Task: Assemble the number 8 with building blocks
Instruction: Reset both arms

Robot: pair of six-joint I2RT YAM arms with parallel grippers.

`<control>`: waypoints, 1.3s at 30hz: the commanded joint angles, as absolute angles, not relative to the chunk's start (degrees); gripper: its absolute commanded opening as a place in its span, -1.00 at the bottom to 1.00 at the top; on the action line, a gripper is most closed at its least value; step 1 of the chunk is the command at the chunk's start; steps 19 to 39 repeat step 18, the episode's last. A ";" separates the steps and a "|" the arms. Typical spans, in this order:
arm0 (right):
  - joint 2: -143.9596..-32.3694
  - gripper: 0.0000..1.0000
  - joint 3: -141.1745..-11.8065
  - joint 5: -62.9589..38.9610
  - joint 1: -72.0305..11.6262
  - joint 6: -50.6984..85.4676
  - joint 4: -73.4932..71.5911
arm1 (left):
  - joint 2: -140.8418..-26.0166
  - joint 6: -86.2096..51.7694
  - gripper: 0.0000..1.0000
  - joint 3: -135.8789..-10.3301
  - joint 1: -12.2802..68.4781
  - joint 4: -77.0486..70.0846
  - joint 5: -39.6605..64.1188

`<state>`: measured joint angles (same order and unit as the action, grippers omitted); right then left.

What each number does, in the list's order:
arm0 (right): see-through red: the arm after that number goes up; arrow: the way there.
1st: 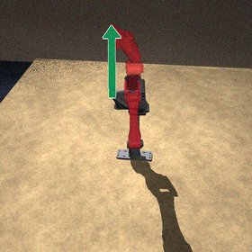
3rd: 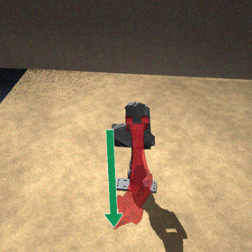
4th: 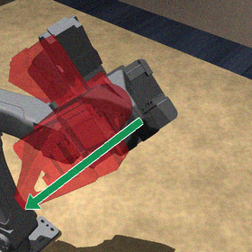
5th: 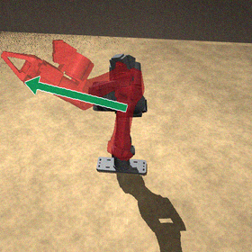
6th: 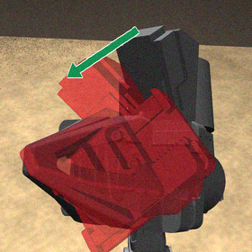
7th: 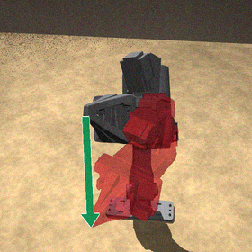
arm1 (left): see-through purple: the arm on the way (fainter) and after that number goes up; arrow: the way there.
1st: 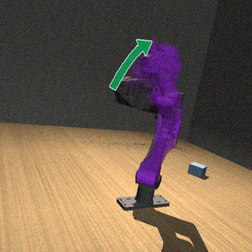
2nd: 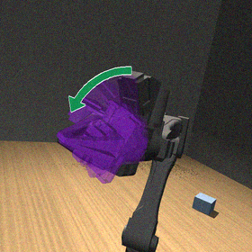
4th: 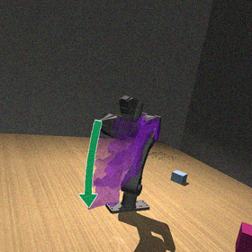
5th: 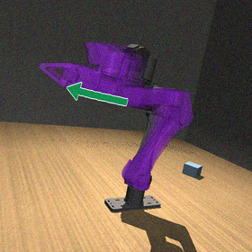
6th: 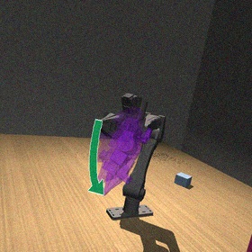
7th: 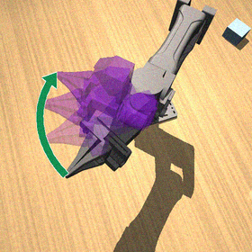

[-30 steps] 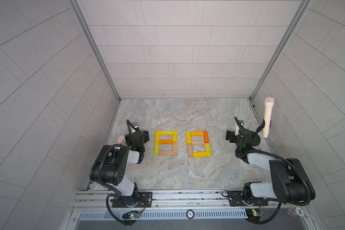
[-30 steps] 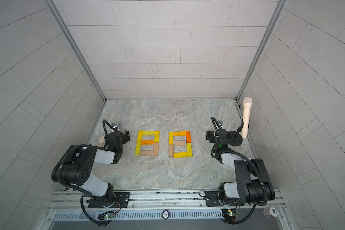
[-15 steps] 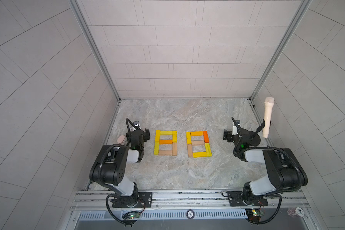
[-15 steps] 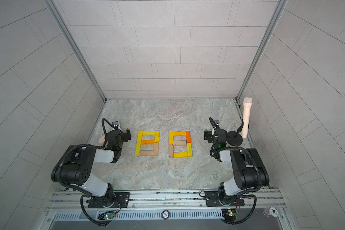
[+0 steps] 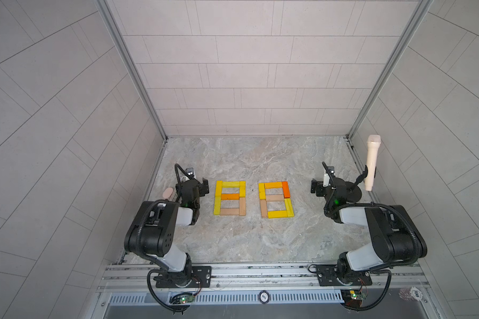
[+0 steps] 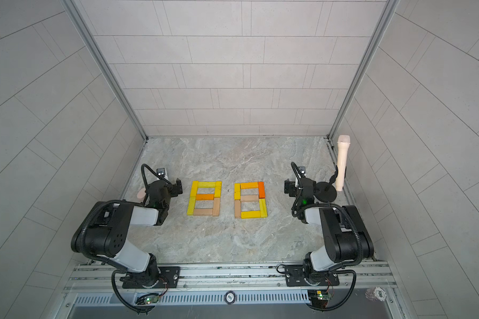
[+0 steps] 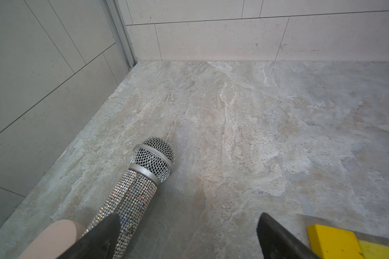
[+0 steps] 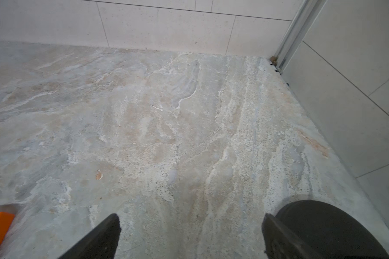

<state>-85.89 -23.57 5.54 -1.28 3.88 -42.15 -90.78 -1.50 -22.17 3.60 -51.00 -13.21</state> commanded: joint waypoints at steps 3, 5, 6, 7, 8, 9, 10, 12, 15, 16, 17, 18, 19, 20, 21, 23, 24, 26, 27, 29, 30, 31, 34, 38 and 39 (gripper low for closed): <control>-86.66 0.99 -25.08 10.57 -3.25 2.69 -40.88 | -90.92 -1.19 1.00 -22.77 3.18 -52.63 -15.11; -86.68 0.99 -25.05 10.55 -3.25 2.72 -40.84 | -90.92 -1.20 1.00 -22.81 3.21 -52.60 -15.12; -86.58 1.00 -25.12 10.57 -3.25 2.72 -40.67 | -90.95 -1.22 1.00 -22.78 3.22 -52.60 -15.10; -86.64 0.99 -25.06 10.60 -3.25 2.64 -40.85 | -90.92 -1.15 1.00 -22.77 3.17 -52.58 -15.11; -86.57 1.00 -25.13 10.60 -3.25 2.64 -40.63 | -90.93 -1.23 1.00 -22.76 3.18 -52.56 -15.12; -86.66 1.00 -25.17 10.57 -3.25 2.69 -40.69 | -90.97 -1.21 1.00 -22.80 3.22 -52.64 -15.06; -86.67 0.99 -25.16 10.55 -3.25 2.68 -40.68 | -90.92 -1.23 1.00 -22.77 3.24 -52.57 -15.10; -87.02 0.99 -25.62 10.55 -3.25 2.72 -40.03 | -90.96 -1.16 1.00 -22.77 3.17 -52.57 -15.10; -87.01 1.00 -25.73 10.62 -3.21 2.68 -39.95 | -91.00 -1.20 1.00 -22.84 3.22 -52.64 -15.10; -86.94 1.00 -25.60 10.57 -3.24 2.64 -40.14 | -90.97 -1.17 1.00 -22.78 3.17 -52.57 -15.07; -86.80 0.99 -25.34 10.65 -3.25 2.66 -40.40 | -90.94 -1.23 1.00 -22.77 3.23 -52.58 -15.11; -86.66 0.99 -25.27 10.72 -3.25 2.75 -40.52 | -90.97 -1.21 1.00 -22.76 3.18 -52.64 -15.11; -86.66 0.99 -25.27 10.72 -3.25 2.75 -40.52 | -90.97 -1.21 1.00 -22.76 3.18 -52.64 -15.11; -86.66 0.99 -25.27 10.72 -3.25 2.75 -40.52 | -90.97 -1.21 1.00 -22.76 3.18 -52.64 -15.11; -86.66 0.99 -25.27 10.72 -3.25 2.75 -40.52 | -90.97 -1.21 1.00 -22.76 3.18 -52.64 -15.11; -86.66 0.99 -25.27 10.72 -3.25 2.75 -40.52 | -90.97 -1.21 1.00 -22.76 3.18 -52.64 -15.11; -86.66 0.99 -25.27 10.72 -3.25 2.75 -40.52 | -90.97 -1.21 1.00 -22.76 3.18 -52.64 -15.11; -86.66 0.99 -25.27 10.72 -3.25 2.75 -40.52 | -90.97 -1.21 1.00 -22.76 3.18 -52.64 -15.11; -86.66 0.99 -25.27 10.72 -3.25 2.75 -40.52 | -90.97 -1.21 1.00 -22.76 3.18 -52.64 -15.11; -86.66 0.99 -25.27 10.72 -3.25 2.75 -40.52 | -90.97 -1.21 1.00 -22.76 3.18 -52.64 -15.11; -86.66 0.99 -25.27 10.72 -3.25 2.75 -40.52 | -90.97 -1.21 1.00 -22.76 3.18 -52.64 -15.11; -86.66 0.99 -25.27 10.72 -3.25 2.75 -40.52 | -90.97 -1.21 1.00 -22.76 3.18 -52.64 -15.11; -86.66 0.99 -25.27 10.72 -3.25 2.75 -40.52 | -90.97 -1.21 1.00 -22.76 3.18 -52.64 -15.11; -86.66 0.99 -25.27 10.72 -3.25 2.75 -40.52 | -90.97 -1.21 1.00 -22.76 3.18 -52.64 -15.11; -86.66 0.99 -25.27 10.72 -3.25 2.75 -40.52 | -90.97 -1.21 1.00 -22.76 3.18 -52.64 -15.11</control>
